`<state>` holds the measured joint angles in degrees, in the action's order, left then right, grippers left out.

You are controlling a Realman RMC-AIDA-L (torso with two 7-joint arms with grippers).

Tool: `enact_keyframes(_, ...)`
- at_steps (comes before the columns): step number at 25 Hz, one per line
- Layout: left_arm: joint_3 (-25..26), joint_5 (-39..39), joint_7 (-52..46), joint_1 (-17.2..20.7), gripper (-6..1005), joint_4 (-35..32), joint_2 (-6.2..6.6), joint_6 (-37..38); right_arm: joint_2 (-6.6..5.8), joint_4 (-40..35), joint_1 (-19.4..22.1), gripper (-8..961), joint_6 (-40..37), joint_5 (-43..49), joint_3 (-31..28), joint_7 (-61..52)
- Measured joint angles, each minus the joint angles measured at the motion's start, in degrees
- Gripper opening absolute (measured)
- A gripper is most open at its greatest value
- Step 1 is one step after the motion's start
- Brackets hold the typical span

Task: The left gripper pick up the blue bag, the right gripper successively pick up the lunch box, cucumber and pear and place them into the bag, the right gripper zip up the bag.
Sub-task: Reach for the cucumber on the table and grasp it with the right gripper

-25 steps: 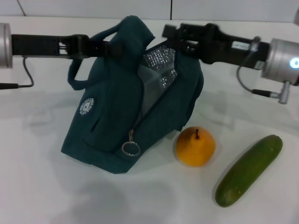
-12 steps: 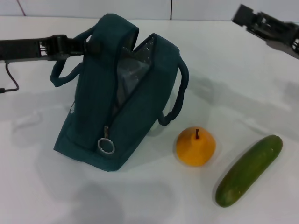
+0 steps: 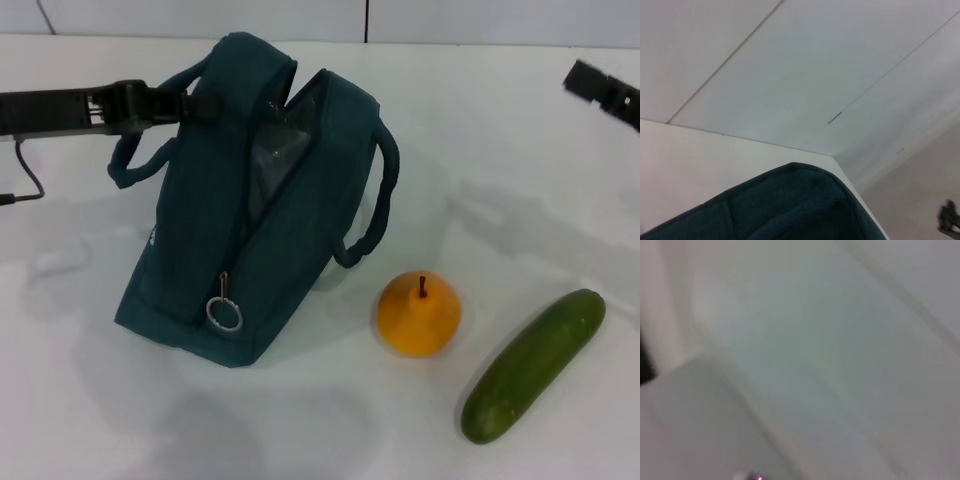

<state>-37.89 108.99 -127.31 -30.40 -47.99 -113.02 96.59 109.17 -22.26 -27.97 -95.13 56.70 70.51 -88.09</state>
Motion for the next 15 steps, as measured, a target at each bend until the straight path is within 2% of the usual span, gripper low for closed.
enact_keyframes(2,0.02,0.0,0.01,-0.09,72,0.0,-0.01,-0.49,-1.74,-3.78,-0.63,396,-1.49,6.34,0.07,-2.34)
enact_keyframes(4,0.01,-0.09,-0.02,-0.01,72,0.01,-0.01,-0.85,-3.85,-8.16,-2.51,395,-3.21,17.44,-0.13,-8.98)
enact_keyframes(7,0.01,-0.31,-0.27,0.12,72,0.03,-0.02,-1.23,-5.39,-10.54,-4.44,398,-6.59,27.43,-2.25,-13.99)
enact_keyframes(10,0.01,-0.33,-0.48,0.49,72,0.1,-0.21,-2.03,-5.97,-13.48,-3.88,402,-8.14,32.57,-8.17,-15.92)
enact_keyframes(13,0.02,-0.45,-0.81,0.93,72,0.1,-0.45,-2.49,-5.76,-18.16,-2.03,404,-8.59,35.29,-13.65,-16.41)
enact_keyframes(15,0.02,-0.47,-0.92,0.91,72,0.1,-0.56,-2.67,-5.54,-22.88,-1.48,405,-9.35,36.91,-14.5,-16.56)
